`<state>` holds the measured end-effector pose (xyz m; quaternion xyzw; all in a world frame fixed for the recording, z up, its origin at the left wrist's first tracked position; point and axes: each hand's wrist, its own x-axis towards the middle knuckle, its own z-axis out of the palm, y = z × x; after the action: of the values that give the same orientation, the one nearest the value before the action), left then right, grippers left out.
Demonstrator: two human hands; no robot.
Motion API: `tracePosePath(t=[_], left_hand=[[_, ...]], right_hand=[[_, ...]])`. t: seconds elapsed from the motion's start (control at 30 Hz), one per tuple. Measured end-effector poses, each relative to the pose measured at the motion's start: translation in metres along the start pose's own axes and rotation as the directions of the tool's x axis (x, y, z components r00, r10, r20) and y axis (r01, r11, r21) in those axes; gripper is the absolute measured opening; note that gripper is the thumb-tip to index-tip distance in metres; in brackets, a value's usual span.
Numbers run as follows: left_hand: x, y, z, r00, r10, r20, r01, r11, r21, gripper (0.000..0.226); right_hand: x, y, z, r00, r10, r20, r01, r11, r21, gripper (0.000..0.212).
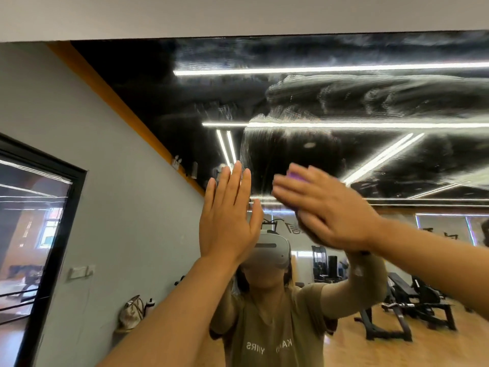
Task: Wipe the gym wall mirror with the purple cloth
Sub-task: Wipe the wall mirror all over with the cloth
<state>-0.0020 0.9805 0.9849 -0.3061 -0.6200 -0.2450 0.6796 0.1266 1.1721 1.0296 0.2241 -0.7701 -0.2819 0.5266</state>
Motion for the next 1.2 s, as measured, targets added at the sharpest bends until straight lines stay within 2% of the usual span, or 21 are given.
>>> tracePosePath(t=[0.07,0.17,0.3,0.37,0.43,0.5,0.63,0.7,0.8,0.87,1.0,1.1,1.2], left_hand=[[0.001,-0.001,0.002,1.0,0.028,-0.002,-0.028,1.0,0.006,0.06],[-0.003,0.004,0.005,0.997,0.076,-0.013,-0.075,0.996,0.056,0.055],[-0.011,0.017,0.003,1.0,0.022,0.013,-0.023,0.999,0.03,0.056],[-0.011,0.022,0.001,1.0,0.0,0.03,0.001,1.0,-0.025,0.058],[-0.009,0.027,0.0,1.0,0.006,0.022,-0.004,0.998,-0.056,0.059],[-0.007,0.034,0.0,0.999,0.031,0.022,-0.03,0.997,-0.071,0.059],[-0.003,0.049,0.004,0.996,0.063,0.063,-0.059,0.997,-0.052,0.061],[-0.004,0.058,0.007,0.995,0.047,0.084,-0.043,0.997,-0.056,0.061],[-0.008,0.071,0.01,0.995,0.055,0.089,-0.049,0.997,-0.058,0.061],[-0.011,0.078,0.013,0.996,0.02,0.088,-0.014,0.998,-0.064,0.062],[-0.012,0.093,0.015,0.998,-0.017,0.053,0.021,0.997,-0.079,0.061],[-0.011,0.104,0.018,0.998,0.021,0.054,-0.017,0.998,-0.057,0.06],[-0.011,0.117,0.021,0.997,0.004,0.076,0.001,0.998,-0.064,0.06]], right_hand=[[-0.033,-0.013,0.005,0.994,-0.098,0.049,0.098,0.995,-0.004,0.053],[-0.054,-0.012,0.004,0.982,-0.161,0.098,0.162,0.987,-0.002,0.053],[-0.044,0.005,-0.002,0.945,-0.297,0.137,0.298,0.954,0.009,0.05],[-0.029,0.025,-0.009,0.974,-0.199,0.106,0.199,0.98,0.006,0.051],[-0.013,0.05,-0.02,1.0,0.008,-0.003,-0.008,1.0,-0.001,0.053],[-0.002,0.068,-0.026,0.981,0.164,-0.1,-0.166,0.986,-0.012,0.056],[-0.004,0.059,-0.019,0.935,0.301,-0.186,-0.3,0.953,0.039,0.06],[-0.025,0.043,-0.013,0.96,0.244,-0.136,-0.239,0.97,0.048,0.058],[-0.075,0.028,-0.006,0.998,-0.058,-0.009,0.058,0.998,-0.008,0.054],[-0.098,0.029,-0.004,0.979,-0.195,0.064,0.196,0.981,-0.011,0.053],[-0.097,0.053,-0.013,0.926,-0.344,0.154,0.344,0.939,0.026,0.052],[-0.083,0.069,-0.022,0.93,-0.341,0.139,0.341,0.94,0.029,0.052],[-0.065,0.092,-0.036,0.989,-0.13,0.068,0.128,0.991,0.026,0.053]])
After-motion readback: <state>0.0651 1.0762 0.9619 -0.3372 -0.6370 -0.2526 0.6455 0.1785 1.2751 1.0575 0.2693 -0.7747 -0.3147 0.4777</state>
